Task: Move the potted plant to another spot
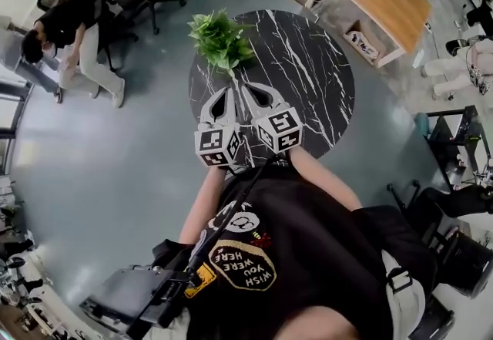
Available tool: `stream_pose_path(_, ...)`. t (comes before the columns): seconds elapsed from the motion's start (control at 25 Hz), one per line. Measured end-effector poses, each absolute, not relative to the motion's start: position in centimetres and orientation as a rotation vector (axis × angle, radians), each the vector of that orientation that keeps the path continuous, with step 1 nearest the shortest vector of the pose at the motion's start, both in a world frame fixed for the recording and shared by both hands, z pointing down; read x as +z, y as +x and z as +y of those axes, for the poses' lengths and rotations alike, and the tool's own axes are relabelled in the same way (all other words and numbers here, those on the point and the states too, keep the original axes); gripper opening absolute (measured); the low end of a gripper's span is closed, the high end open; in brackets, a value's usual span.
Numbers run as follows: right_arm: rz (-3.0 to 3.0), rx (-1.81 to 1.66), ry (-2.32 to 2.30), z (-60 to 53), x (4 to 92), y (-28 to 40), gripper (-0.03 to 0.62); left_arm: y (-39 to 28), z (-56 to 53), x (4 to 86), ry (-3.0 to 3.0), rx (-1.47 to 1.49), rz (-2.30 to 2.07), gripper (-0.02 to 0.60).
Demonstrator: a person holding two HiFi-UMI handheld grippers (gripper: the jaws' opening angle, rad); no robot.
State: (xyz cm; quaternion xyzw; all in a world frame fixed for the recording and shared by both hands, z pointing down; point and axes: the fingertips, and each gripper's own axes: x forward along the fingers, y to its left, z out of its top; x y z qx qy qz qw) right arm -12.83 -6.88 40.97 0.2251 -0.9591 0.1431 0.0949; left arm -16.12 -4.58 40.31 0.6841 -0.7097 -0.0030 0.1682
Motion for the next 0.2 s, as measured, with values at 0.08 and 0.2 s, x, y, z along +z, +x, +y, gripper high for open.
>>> stream_pose_path(0.08, -2.848, 0.422, 0.665, -6.81, 40.83, -12.77, 0.002, -15.9, -4.6, 39.98, 1.953, -0.01, -2.021, 0.003)
stream_pose_path(0.2, -2.856, 0.419, 0.663, -6.72, 40.55, -12.77, 0.002, -15.79, -4.63, 39.52, 1.96, -0.016, -2.028, 0.003)
